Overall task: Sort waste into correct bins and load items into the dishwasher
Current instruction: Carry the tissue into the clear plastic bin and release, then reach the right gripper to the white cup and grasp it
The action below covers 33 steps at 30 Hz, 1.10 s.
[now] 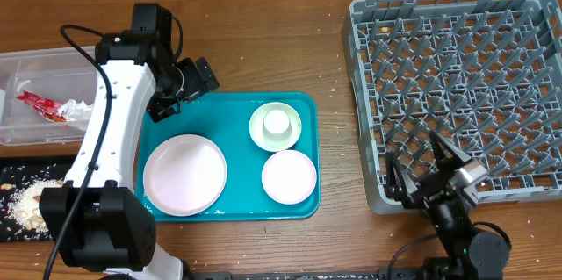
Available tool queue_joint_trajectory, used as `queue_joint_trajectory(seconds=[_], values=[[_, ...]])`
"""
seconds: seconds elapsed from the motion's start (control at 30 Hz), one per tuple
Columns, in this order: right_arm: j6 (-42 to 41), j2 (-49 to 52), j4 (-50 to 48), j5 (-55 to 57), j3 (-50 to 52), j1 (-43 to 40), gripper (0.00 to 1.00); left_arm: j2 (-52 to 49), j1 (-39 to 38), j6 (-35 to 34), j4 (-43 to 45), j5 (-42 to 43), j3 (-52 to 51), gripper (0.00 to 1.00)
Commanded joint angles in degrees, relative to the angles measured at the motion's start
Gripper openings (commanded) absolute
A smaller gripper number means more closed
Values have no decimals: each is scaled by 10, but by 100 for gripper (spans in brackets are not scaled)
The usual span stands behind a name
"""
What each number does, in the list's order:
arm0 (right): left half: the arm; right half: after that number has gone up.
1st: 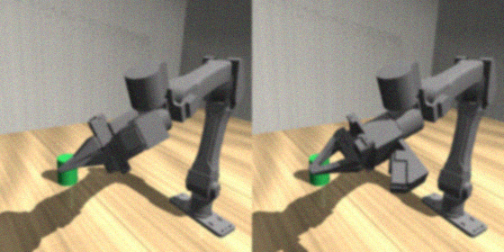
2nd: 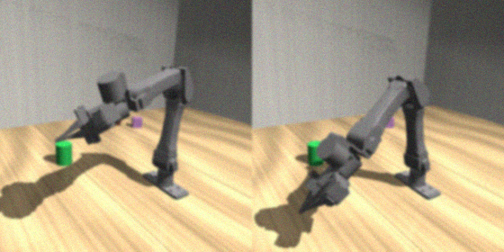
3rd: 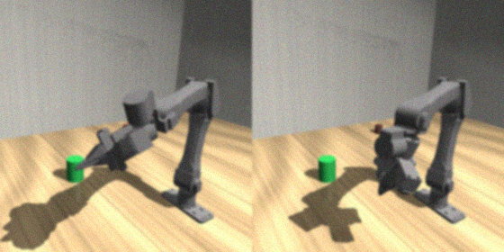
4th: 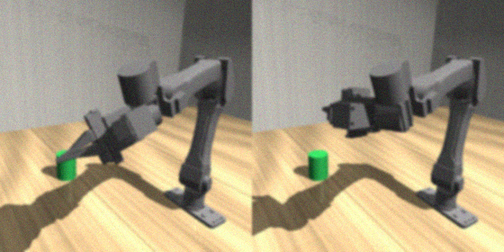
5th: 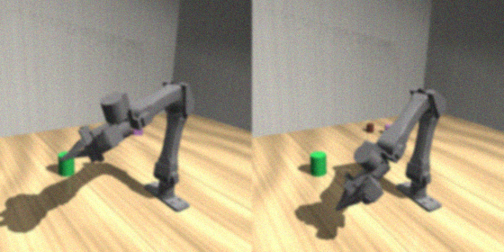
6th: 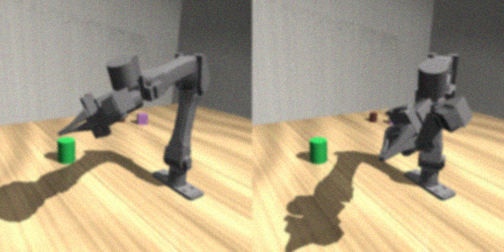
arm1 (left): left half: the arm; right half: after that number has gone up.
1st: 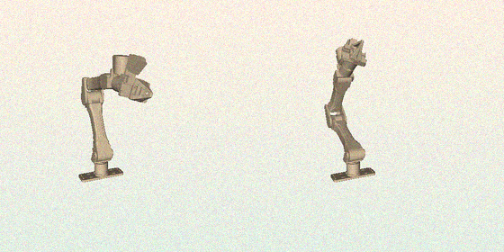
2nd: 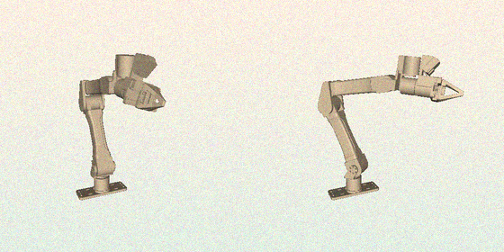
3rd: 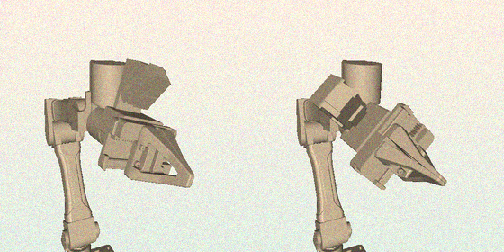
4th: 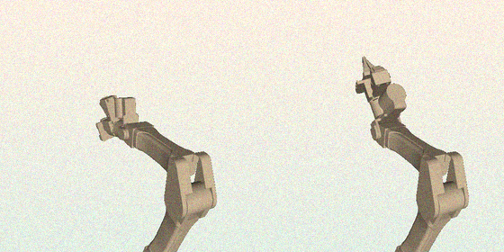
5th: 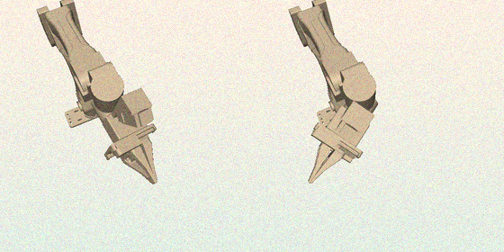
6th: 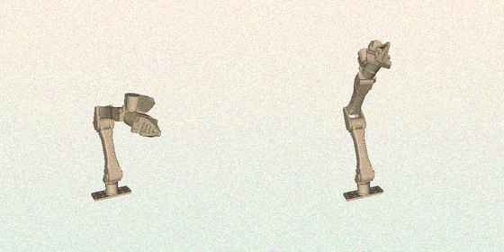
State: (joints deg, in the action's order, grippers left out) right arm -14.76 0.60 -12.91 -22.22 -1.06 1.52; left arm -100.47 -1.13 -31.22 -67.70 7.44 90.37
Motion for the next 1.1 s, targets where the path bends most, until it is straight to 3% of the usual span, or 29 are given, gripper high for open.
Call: queue_joint_trajectory(seconds=[0.0, 0.07, 0.17, 0.33, 0.43, 0.6, 0.73, 0.9, 1.07], values=[[-89, -4, -59, -52, 6, -2, 100, 1, 14, -70, 8, -59, 20, 100], [-133, -4, -100, -55, 5, -2, 100, 1, 38, -108, -4, -67, 32, 100], [-157, -3, -110, -49, -15, -2, 100, 1, 87, -113, -20, -57, 52, 100], [-149, 52, -66, -49, -109, -2, 100, 1, 165, -131, -28, -17, 61, 100], [-93, 134, -8, -98, -203, -2, 100, 1, 193, -132, -28, -13, 61, 100], [5, 358, 169, -223, -453, 2, 100, 1, 205, -131, -27, -16, 61, 100], [105, 522, 344, -232, -654, 37, 100, 1, 204, -131, -26, -25, 61, 100], [183, 732, 592, -97, -908, 132, 100, 0, 213, -125, -23, -75, 61, 100], [183, 888, 707, 59, -1039, 223, 100, 0, 232, -125, -24, -75, 61, 100]])
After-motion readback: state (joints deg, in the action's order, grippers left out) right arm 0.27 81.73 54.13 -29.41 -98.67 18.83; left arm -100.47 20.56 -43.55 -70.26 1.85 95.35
